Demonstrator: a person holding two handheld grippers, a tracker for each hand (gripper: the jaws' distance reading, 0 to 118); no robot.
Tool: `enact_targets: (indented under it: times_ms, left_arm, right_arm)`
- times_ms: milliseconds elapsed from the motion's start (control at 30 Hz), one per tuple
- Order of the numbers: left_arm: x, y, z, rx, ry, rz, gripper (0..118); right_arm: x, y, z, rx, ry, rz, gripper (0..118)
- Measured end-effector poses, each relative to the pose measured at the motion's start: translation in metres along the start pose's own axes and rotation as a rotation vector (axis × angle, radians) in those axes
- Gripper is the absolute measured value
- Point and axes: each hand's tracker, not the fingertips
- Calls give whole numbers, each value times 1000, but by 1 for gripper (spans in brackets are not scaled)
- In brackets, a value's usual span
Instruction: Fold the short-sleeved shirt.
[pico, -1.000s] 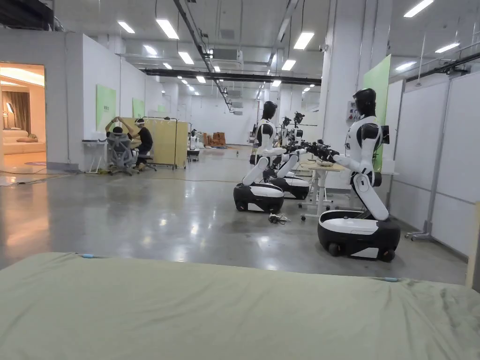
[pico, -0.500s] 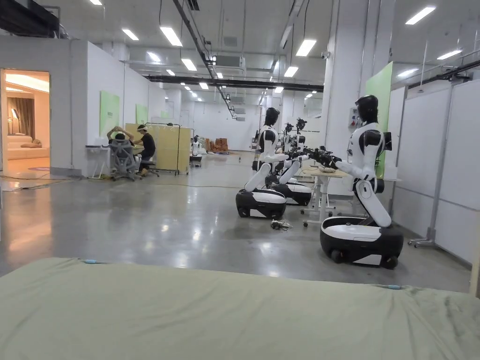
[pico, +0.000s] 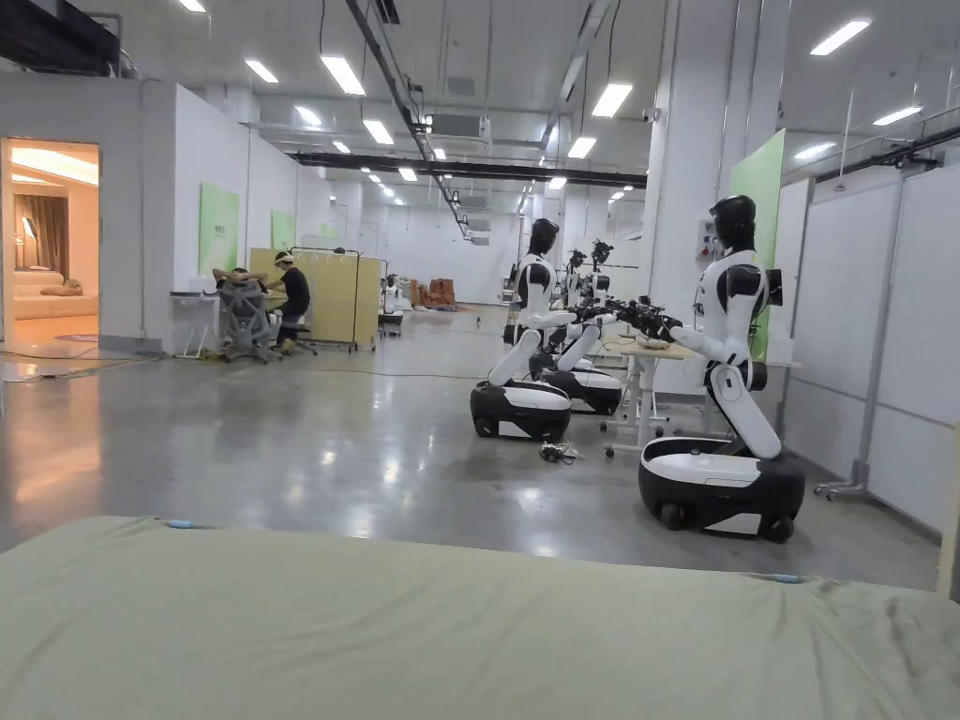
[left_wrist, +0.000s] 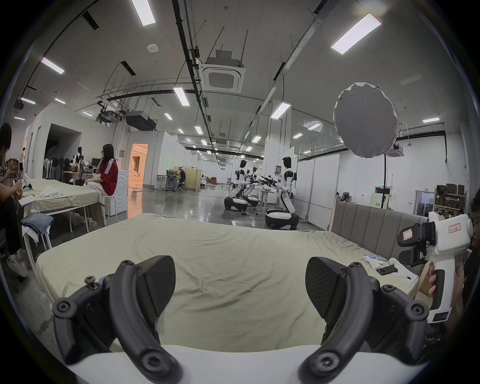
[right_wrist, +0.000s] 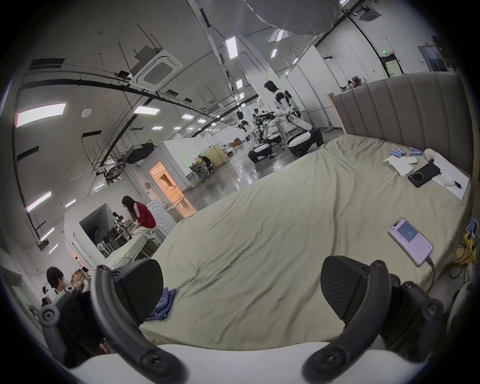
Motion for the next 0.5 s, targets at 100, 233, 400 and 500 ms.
enact_targets:
  times_ms: [100, 233, 400, 500]
  left_arm:
    - [1, 3, 2, 6, 1, -17, 101]
    - [2, 7, 3, 7, 2, -34, 101]
    - [4, 7, 0, 2, -9, -43, 102]
    - [8, 9, -1, 0, -18, -61, 101]
  right_arm:
    - [1, -1, -1, -17, 13, 34, 118]
    - [-1, -6, -1, 1, 19, 60, 118]
    - [-2, -7, 0, 56, -9, 121, 118]
    - [1, -3, 6, 86, 70, 105, 118]
